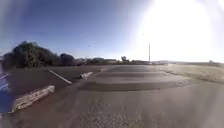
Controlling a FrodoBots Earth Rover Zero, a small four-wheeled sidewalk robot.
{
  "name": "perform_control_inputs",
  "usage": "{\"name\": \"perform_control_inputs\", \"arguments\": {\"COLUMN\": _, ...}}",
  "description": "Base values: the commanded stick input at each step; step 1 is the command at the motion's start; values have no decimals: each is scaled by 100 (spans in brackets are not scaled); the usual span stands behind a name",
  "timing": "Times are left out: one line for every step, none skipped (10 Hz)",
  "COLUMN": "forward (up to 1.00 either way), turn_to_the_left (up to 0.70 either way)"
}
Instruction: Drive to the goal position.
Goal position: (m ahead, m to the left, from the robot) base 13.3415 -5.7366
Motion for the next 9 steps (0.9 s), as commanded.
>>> {"name": "perform_control_inputs", "arguments": {"forward": 70, "turn_to_the_left": 0}}
{"name": "perform_control_inputs", "arguments": {"forward": 70, "turn_to_the_left": 0}}
{"name": "perform_control_inputs", "arguments": {"forward": 70, "turn_to_the_left": 0}}
{"name": "perform_control_inputs", "arguments": {"forward": 70, "turn_to_the_left": 0}}
{"name": "perform_control_inputs", "arguments": {"forward": 70, "turn_to_the_left": 0}}
{"name": "perform_control_inputs", "arguments": {"forward": 70, "turn_to_the_left": 0}}
{"name": "perform_control_inputs", "arguments": {"forward": 70, "turn_to_the_left": 0}}
{"name": "perform_control_inputs", "arguments": {"forward": 70, "turn_to_the_left": 0}}
{"name": "perform_control_inputs", "arguments": {"forward": 70, "turn_to_the_left": 0}}
